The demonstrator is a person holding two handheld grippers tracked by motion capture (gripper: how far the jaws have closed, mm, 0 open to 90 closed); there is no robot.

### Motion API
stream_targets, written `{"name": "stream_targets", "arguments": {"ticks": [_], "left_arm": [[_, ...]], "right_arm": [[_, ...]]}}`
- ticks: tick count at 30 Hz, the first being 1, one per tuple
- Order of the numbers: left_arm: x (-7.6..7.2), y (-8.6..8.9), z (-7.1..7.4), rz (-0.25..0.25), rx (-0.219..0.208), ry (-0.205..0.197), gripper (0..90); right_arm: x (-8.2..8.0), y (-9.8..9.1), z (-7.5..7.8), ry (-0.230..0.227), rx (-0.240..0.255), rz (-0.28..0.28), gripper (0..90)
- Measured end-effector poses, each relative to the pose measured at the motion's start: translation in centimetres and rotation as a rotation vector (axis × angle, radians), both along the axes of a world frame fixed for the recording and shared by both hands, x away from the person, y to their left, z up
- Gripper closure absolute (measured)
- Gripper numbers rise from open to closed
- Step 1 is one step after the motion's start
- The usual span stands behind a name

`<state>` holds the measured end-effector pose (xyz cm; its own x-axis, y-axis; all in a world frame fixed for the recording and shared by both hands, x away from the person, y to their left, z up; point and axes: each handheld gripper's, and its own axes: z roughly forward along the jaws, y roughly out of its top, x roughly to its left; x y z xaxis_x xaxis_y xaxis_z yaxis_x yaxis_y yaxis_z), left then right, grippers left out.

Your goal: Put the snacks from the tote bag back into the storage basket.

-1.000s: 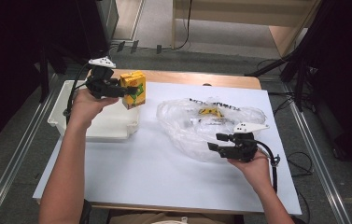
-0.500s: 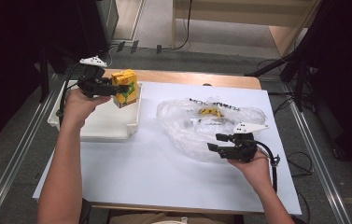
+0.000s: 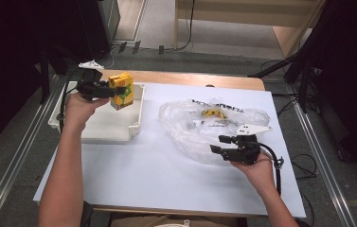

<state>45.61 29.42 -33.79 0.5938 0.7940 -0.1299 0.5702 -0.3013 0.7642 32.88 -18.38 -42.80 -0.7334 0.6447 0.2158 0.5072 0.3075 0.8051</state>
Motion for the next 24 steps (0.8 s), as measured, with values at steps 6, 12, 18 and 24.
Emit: {"name": "stream_targets", "arguments": {"ticks": [6, 12, 18, 24], "left_arm": [[1.0, -0.6, -1.6, 0.012, 0.008, 0.002, 52.3], [1.9, -0.8, -3.0, 0.038, 0.008, -0.01, 52.3], [2.6, -1.3, -4.0, 0.06, 0.009, -0.015, 52.3], [3.2, -1.6, -5.5, 0.074, 0.018, -0.004, 52.3]], "right_arm": [[-0.1, 0.0, 0.0, -0.008, -0.003, -0.003, 44.3], [-0.4, -0.1, 0.0, -0.01, -0.006, -0.008, 44.3], [-0.7, -0.4, -0.1, -0.013, -0.006, -0.019, 44.3], [-0.8, -0.7, -0.2, -0.011, -0.007, -0.027, 44.3]]}}
